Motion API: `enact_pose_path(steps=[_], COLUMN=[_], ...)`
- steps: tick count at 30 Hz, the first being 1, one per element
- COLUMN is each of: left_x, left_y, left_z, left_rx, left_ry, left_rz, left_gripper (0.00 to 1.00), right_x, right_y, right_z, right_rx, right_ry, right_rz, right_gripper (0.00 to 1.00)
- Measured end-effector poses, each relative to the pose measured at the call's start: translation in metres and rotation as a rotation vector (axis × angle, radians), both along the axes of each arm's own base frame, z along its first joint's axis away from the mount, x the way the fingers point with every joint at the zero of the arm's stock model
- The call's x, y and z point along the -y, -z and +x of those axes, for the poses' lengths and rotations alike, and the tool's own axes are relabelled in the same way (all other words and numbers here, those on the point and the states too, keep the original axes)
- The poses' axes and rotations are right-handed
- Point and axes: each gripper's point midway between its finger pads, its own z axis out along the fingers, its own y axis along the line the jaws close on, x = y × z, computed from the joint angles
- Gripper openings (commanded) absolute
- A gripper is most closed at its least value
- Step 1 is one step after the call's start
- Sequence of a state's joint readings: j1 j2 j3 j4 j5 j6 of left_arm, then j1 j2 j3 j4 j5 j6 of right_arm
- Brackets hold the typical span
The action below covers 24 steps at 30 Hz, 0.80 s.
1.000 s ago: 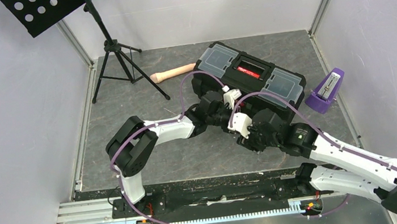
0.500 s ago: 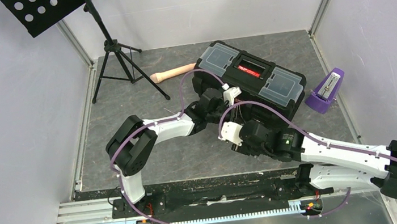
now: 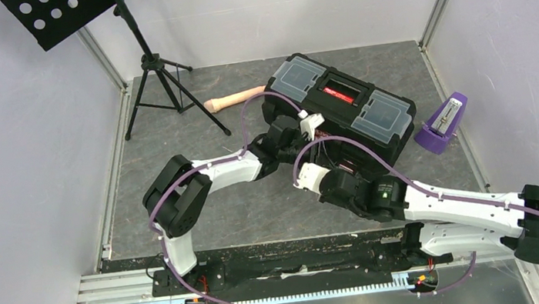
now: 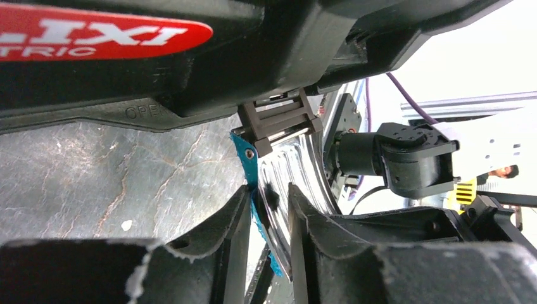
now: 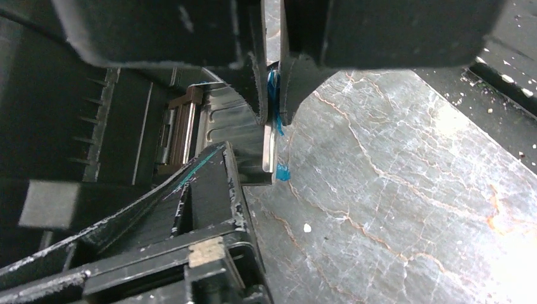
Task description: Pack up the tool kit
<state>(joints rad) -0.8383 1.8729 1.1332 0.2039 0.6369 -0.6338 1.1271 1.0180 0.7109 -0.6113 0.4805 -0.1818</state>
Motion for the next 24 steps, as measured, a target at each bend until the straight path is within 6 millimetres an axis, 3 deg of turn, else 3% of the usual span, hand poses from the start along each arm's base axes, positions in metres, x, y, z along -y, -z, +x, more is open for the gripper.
enact_pose_path(steps=[7,14,16,20,22,23,24], left_x=[0.002,-0.007,-0.017,-0.055,-0.070,-0.087,-0.087], left_y=[-0.014,-0.028,-0.041,-0.071,-0.085,-0.094,-0.094], left_z=[0.005,0.015,0.031,0.066,0.068,0.052,0.052], left_rx=[-0.029,-0.037,-0.007,0.119,0.209,0.348,0.348], left_ry=[-0.006,-0.011,-0.054,-0.195,-0.237,-0.263,-0.263], left_rz=[-0.030,-0.064,-0.088,-0.135,-0.157,-0.200,-0.200], left_gripper=[0.46,0.47,0.47,0.46,0.46,0.45,0.45], right_x=[0.001,0.004,0.005,0.006,0.007,0.007,0.008], right_y=[-0.011,-0.021,-0.023,-0.025,-0.027,-0.028,-0.033], right_z=[0.003,0.005,0.005,0.006,0.007,0.008,0.009], right_rx=[0.014,0.027,0.028,0.023,0.018,0.015,0.005], right_ry=[0.034,0.048,0.050,0.057,0.064,0.068,0.079], right_rz=[0.027,0.046,0.047,0.053,0.064,0.072,0.099], right_gripper=[0.00,0.00,0.00,0.00,0.00,0.00,0.00])
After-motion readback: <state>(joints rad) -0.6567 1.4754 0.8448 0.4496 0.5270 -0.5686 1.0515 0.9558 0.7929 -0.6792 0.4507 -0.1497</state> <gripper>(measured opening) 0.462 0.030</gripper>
